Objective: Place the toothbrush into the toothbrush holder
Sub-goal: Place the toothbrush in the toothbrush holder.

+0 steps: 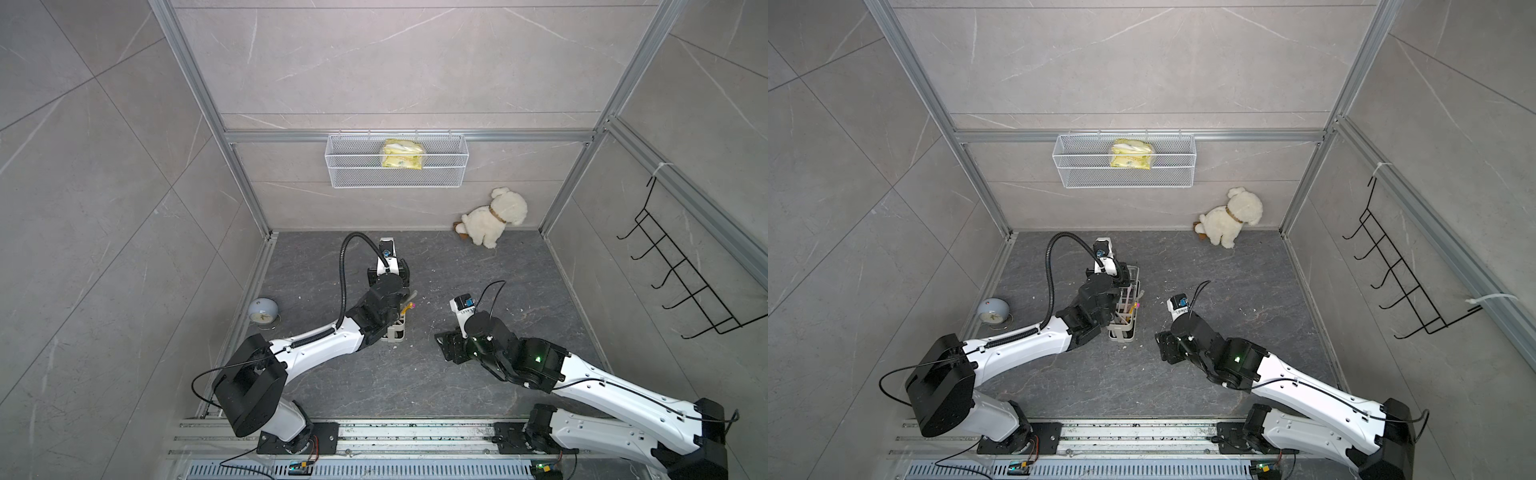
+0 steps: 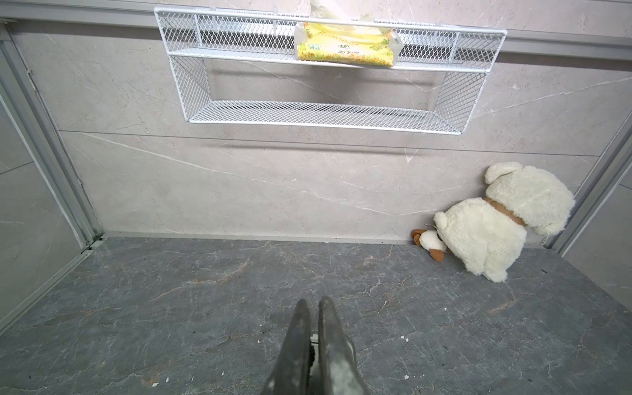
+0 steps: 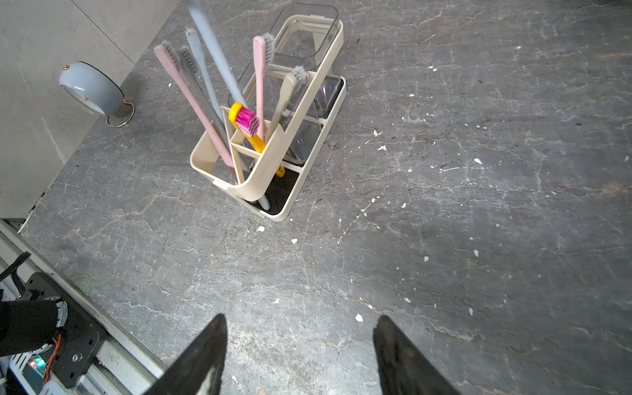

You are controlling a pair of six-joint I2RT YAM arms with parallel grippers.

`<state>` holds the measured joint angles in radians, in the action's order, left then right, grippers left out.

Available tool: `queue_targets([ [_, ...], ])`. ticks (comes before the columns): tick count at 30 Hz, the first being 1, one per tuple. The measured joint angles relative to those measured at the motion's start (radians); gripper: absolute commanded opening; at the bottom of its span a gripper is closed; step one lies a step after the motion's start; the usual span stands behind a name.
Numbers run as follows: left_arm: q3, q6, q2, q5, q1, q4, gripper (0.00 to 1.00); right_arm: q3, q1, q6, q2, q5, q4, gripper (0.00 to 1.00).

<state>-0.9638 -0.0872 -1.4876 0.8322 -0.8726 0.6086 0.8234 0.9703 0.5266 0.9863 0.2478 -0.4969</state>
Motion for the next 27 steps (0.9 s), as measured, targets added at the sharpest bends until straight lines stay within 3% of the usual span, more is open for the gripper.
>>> queue_targets([
  [14, 0.077, -0.055, 0.097, -0.031, 0.000, -0.010, 0.00, -0.019, 0.000, 0.000, 0.000, 0.000, 0.008, 0.69],
  [27, 0.093, -0.071, -0.021, -0.030, 0.001, 0.038, 0.00, -0.020, -0.003, 0.000, 0.002, 0.000, 0.016, 0.69],
])
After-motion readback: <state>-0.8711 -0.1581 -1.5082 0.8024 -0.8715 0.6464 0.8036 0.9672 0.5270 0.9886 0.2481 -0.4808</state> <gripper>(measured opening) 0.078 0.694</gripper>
